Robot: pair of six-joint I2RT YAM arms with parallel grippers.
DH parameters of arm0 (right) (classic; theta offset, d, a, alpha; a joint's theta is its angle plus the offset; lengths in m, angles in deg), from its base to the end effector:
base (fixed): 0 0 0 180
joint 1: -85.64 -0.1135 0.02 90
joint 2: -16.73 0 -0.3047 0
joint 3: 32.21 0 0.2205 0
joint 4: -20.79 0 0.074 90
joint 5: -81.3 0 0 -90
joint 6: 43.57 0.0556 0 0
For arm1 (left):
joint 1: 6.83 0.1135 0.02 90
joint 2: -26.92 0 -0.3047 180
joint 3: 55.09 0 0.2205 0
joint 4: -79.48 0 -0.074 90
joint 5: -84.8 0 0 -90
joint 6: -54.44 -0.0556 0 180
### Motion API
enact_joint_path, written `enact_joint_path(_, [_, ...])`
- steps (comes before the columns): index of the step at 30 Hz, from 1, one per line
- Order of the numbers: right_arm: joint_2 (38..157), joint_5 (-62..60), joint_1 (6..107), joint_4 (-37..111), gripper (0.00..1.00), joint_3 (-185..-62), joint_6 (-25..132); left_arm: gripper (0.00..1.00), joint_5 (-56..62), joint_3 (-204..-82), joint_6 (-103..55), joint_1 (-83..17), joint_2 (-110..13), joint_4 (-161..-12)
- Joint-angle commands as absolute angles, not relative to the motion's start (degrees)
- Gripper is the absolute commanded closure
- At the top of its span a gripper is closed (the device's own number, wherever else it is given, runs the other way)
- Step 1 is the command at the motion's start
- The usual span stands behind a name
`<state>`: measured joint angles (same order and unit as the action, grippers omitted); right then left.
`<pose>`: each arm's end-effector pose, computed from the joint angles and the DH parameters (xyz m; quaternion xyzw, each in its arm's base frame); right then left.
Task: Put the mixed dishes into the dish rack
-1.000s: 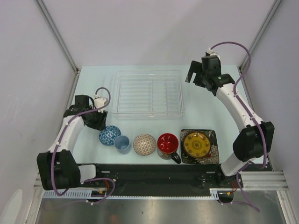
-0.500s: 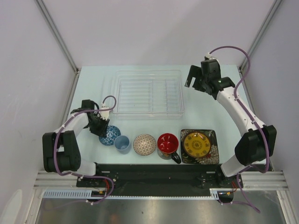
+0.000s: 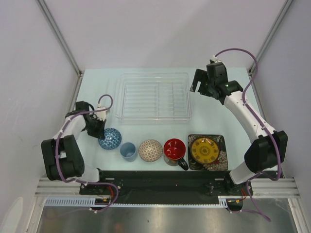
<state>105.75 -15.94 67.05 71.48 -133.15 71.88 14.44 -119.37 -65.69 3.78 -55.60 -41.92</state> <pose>0.3162 0.0990 0.3828 0.0811 0.8967 0.1090 0.4213 0.2182 0.0219 0.2235 0.1852 0.9614 -0.1195 0.1648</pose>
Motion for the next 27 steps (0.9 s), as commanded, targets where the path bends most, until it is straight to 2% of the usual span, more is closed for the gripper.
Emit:
enact_joint_path(1, [105.9,-14.6,65.3,69.9,0.08,-134.2,71.9,1.00,13.7,-126.2,-69.9,10.0,-54.1,-40.4])
enact_joint_path(7, [107.3,-13.6,62.5,70.0,0.08,-136.7,71.6,1.00,18.4,-137.0,-70.9,18.7,-54.3,-32.7])
enact_joint_path(12, [108.6,-11.9,56.9,68.6,0.08,-139.0,71.1,1.00,32.4,-150.6,-63.2,19.0,-56.1,-27.2])
enact_joint_path(17, [110.9,-9.2,51.6,68.0,0.09,-144.0,70.8,1.00,38.0,-158.4,-52.3,7.1,-58.8,-29.3])
enact_joint_path(22, [111.0,-2.3,49.3,65.4,0.09,-146.1,72.1,1.00,35.8,-159.1,-44.0,-6.3,-61.8,-36.0])
enact_joint_path(27, [109.2,2.6,48.9,63.0,0.09,-146.7,71.6,1.00,33.6,-162.5,-36.1,-10.3,-67.4,-43.6])
